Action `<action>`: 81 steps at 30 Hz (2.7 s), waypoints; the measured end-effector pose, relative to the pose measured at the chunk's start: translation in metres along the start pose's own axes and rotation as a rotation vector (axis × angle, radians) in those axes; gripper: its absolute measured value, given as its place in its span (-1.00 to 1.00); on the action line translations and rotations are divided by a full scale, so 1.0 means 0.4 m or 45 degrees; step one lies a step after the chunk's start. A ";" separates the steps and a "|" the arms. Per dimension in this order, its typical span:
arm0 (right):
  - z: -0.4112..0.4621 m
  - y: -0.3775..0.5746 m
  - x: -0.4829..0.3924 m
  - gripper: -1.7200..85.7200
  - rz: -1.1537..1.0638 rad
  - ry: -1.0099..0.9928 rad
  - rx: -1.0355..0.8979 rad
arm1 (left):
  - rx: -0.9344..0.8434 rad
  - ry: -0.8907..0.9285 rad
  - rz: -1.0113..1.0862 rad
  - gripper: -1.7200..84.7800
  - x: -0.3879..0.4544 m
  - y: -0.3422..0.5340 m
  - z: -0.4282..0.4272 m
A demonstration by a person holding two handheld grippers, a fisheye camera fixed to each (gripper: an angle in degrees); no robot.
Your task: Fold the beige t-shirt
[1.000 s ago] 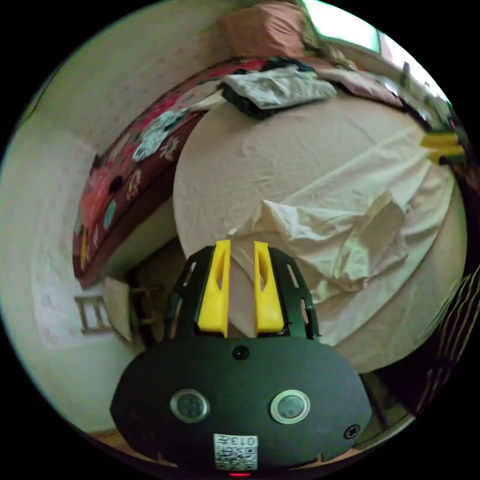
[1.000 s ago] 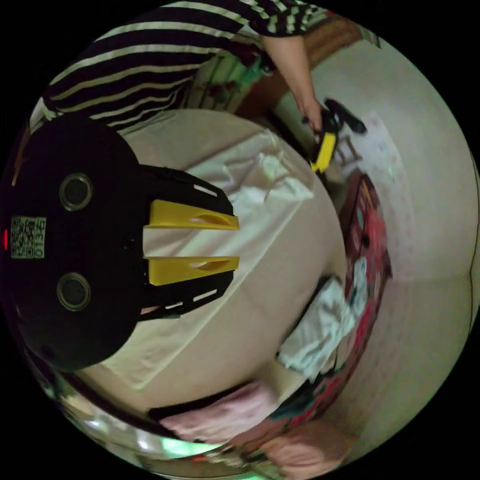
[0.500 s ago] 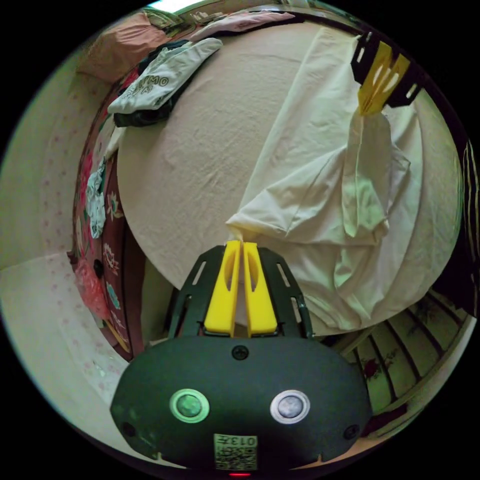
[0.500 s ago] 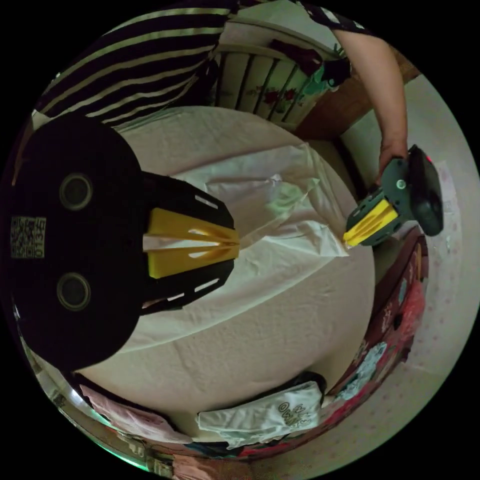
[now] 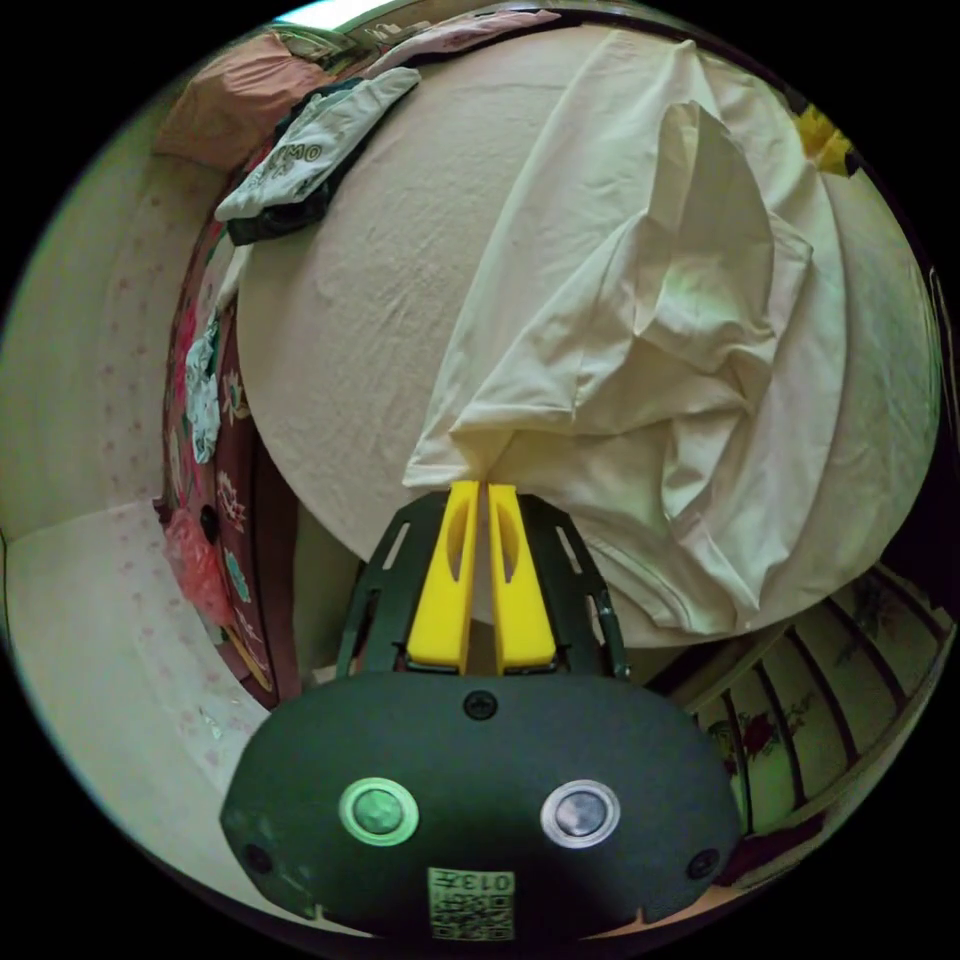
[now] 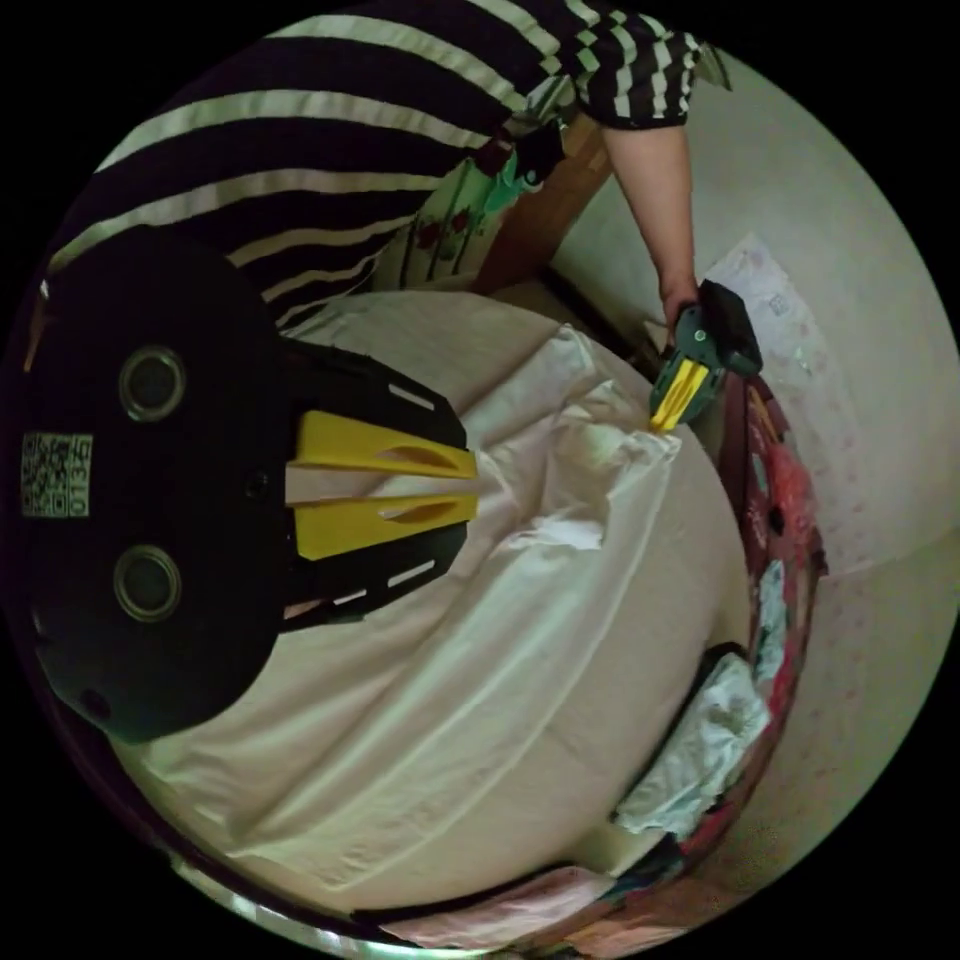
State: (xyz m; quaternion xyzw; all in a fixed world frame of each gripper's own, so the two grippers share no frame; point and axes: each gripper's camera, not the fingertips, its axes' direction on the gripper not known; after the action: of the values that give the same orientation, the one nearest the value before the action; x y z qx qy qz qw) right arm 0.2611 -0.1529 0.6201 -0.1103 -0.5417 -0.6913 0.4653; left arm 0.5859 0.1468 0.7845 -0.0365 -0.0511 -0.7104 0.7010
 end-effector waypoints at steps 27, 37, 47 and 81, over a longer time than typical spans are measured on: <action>0.049 -0.251 -0.309 -0.95 -0.495 0.003 -0.002 | 0.293 0.394 -0.304 -0.96 -0.049 0.141 0.060; -0.001 -0.153 -0.349 -0.81 -0.387 0.099 0.037 | 0.396 0.519 -0.436 -0.86 -0.095 0.255 0.033; 0.091 -0.272 -0.211 -0.86 -0.209 0.000 -0.168 | 0.363 0.793 -0.678 -0.91 -0.096 0.249 0.088; 0.187 -0.165 -0.439 -0.87 -1.139 0.345 -0.123 | 0.546 0.947 -0.437 -0.95 -0.041 0.388 -0.022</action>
State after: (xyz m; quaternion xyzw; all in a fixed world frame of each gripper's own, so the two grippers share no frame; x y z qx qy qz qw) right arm 0.2798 0.0014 0.4912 0.2036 -0.4375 -0.8566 0.1825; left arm 0.7414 0.1603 0.7772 0.3755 0.0527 -0.7544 0.5358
